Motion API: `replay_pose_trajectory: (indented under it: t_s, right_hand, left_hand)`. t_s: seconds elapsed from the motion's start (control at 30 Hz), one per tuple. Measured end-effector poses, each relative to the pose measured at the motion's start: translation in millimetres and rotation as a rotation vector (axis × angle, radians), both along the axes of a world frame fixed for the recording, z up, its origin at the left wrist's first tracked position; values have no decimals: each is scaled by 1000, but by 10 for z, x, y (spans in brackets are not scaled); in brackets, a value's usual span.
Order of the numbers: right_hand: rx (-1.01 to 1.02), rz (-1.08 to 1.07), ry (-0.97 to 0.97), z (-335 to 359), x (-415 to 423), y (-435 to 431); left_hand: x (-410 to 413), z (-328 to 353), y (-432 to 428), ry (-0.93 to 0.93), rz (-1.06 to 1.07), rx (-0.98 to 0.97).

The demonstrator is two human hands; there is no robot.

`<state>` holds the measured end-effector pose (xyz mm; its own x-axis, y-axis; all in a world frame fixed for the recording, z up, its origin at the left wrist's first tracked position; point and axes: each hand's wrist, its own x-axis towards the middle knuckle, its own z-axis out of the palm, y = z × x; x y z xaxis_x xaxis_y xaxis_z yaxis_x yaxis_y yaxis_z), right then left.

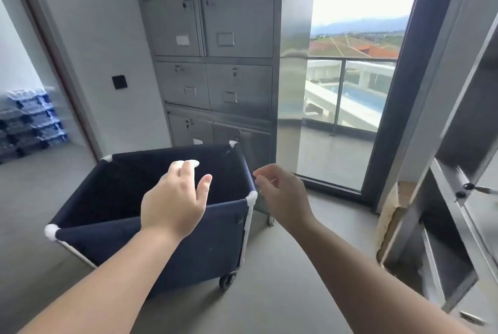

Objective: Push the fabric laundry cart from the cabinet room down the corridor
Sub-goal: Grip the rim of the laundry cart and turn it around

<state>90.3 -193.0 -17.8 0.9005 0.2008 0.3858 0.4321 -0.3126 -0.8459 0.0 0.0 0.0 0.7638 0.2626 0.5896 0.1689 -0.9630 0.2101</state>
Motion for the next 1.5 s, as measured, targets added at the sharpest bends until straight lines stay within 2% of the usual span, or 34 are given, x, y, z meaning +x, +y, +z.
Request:
replay_pose_trajectory:
  t_s: [0.23,0.43,0.7,1.07,1.5]
  right_hand:
    - [1,-47,9,64,547,556]
    - [-205,-42,-45,-4,1258,829]
    - [-201,12,-20,-382,2724,1126]
    - [-200,184,-114,-450,4858,1572]
    - [-240,250,-184,-592,6084,2386]
  left_hand:
    - [711,-65,548,-14,-80,26]
    - [1494,-150,778,80,-119,67]
    - [2814,-511,1006,131,-38,35]
    - [4578,-586,1260,151,157,-7]
    - [5830,-807,1950,177,196,-21]
